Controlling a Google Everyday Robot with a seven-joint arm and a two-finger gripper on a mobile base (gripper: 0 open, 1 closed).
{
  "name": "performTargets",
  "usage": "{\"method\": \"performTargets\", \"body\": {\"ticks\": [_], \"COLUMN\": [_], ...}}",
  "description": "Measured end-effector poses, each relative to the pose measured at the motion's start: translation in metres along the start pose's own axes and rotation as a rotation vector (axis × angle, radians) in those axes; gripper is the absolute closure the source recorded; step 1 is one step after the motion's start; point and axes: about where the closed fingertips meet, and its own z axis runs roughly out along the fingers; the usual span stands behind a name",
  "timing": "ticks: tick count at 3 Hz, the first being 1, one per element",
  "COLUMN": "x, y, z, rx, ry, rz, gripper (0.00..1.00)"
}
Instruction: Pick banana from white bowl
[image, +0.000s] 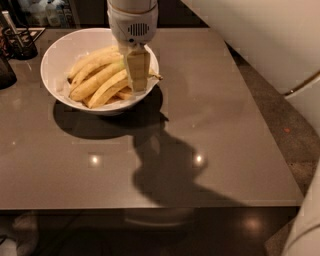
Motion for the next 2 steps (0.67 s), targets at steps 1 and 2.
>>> {"method": "performTargets", "body": {"ticks": [1, 2], "x": [-0.008, -0.013], "y": [-0.011, -0.021], "z": [0.004, 0.01], "rx": [0.004, 0.004], "ry": [0.017, 0.03], "rz": [-0.028, -0.044], "gripper": [0.38, 0.39]}}
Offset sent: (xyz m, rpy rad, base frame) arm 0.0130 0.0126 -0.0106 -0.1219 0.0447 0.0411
